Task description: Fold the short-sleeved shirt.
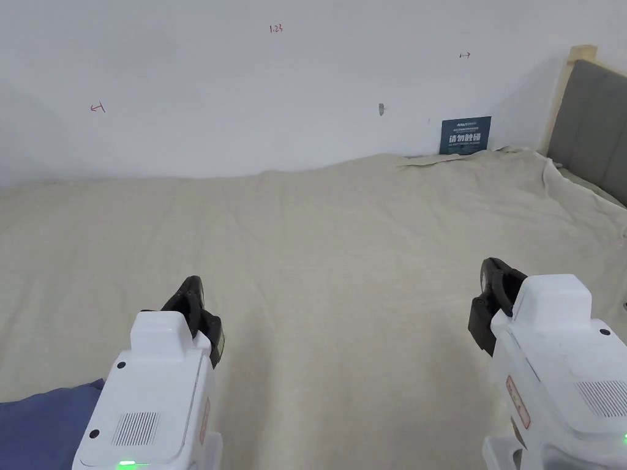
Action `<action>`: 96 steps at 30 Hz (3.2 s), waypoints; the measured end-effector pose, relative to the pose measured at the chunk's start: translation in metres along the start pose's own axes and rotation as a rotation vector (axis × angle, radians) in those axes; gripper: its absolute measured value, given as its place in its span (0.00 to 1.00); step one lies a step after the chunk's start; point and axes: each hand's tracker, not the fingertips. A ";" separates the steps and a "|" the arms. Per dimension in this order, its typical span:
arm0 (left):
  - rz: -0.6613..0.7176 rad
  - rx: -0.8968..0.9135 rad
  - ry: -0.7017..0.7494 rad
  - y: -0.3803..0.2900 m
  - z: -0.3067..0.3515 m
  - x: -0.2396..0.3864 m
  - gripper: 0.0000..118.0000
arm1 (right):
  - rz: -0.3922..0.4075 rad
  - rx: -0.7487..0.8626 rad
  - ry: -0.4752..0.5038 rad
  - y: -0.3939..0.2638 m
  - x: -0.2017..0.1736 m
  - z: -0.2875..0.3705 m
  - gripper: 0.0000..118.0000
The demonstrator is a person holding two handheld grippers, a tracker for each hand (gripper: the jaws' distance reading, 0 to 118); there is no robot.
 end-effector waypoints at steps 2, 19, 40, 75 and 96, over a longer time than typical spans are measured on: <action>-0.006 -0.003 0.000 0.000 0.001 0.000 0.00 | 0.000 0.004 -0.002 0.000 0.000 0.001 0.00; 0.007 -0.020 -0.003 -0.002 0.002 0.001 0.00 | 0.010 0.008 -0.023 0.002 0.002 0.003 0.00; -0.002 -0.017 -0.010 -0.002 0.003 0.002 0.01 | 0.010 0.010 -0.032 0.005 0.005 0.007 0.00; 0.032 -0.020 0.020 0.004 0.008 -0.006 1.00 | 0.013 0.032 -0.035 0.011 0.004 0.011 0.95; 0.027 -0.023 0.016 0.004 0.008 -0.006 1.00 | 0.010 0.033 -0.037 0.009 0.002 0.015 0.95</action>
